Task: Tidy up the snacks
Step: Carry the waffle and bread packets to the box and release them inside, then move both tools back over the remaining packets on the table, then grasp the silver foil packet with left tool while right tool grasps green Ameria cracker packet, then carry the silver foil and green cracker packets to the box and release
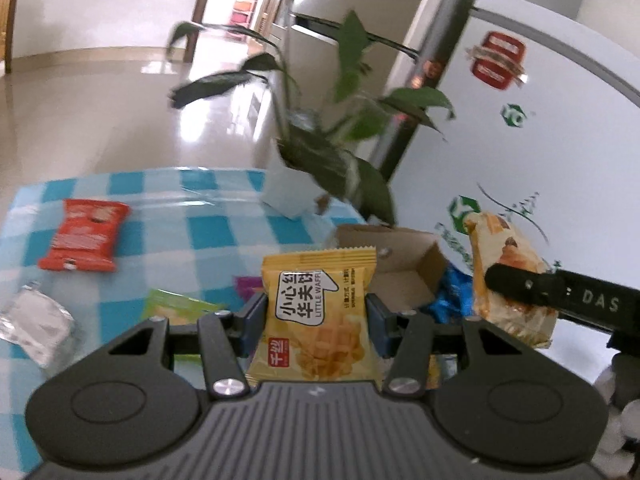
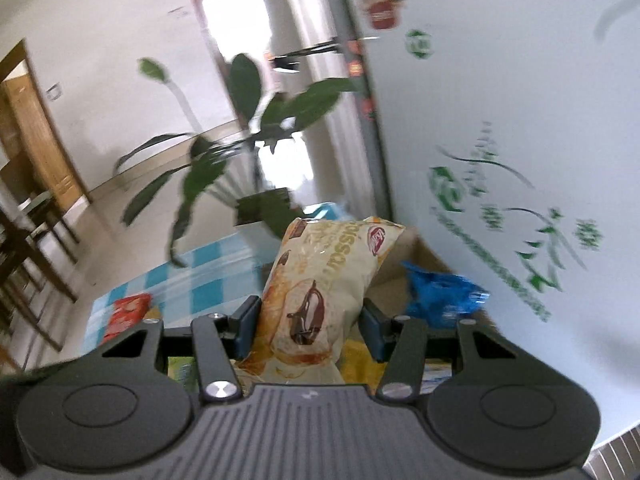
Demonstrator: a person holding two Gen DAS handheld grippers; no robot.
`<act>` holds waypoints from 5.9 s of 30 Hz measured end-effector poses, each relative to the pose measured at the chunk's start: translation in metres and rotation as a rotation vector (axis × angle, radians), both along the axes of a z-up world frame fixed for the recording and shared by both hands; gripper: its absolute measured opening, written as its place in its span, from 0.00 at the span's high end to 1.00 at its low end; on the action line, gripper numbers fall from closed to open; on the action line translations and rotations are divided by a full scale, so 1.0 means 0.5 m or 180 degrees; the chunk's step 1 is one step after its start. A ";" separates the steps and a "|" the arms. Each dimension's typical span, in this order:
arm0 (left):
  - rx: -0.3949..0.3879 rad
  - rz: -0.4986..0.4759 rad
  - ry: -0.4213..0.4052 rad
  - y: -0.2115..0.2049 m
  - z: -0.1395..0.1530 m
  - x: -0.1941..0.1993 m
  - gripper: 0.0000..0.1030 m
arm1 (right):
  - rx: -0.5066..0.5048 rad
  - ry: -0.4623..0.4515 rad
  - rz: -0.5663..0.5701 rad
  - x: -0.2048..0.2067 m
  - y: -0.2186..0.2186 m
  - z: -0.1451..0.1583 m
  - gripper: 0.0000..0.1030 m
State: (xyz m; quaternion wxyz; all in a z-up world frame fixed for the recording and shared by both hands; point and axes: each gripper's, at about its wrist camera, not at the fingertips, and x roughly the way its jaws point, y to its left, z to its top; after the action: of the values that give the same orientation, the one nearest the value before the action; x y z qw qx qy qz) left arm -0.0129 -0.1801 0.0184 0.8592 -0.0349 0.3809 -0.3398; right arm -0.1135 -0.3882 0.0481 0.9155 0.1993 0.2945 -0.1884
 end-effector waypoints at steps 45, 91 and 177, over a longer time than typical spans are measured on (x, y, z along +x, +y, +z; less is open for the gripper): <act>0.0740 0.0063 -0.0119 0.053 0.013 0.032 0.17 | 0.0156 -0.0296 0.0398 0.037 0.023 0.005 0.22; 0.1359 0.1310 0.0558 0.251 -0.186 0.269 0.16 | -0.0310 0.0777 0.2579 0.379 0.311 -0.256 0.07; 0.0810 0.1024 0.0155 0.179 -0.064 0.141 0.42 | -0.0433 0.0197 0.1384 0.188 0.224 -0.020 0.45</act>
State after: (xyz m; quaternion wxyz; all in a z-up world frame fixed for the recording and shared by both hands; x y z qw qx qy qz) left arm 0.0575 -0.0905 -0.0137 0.8904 0.0053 0.4309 -0.1465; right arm -0.0195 -0.2763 0.0380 0.9364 0.0631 0.3450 -0.0121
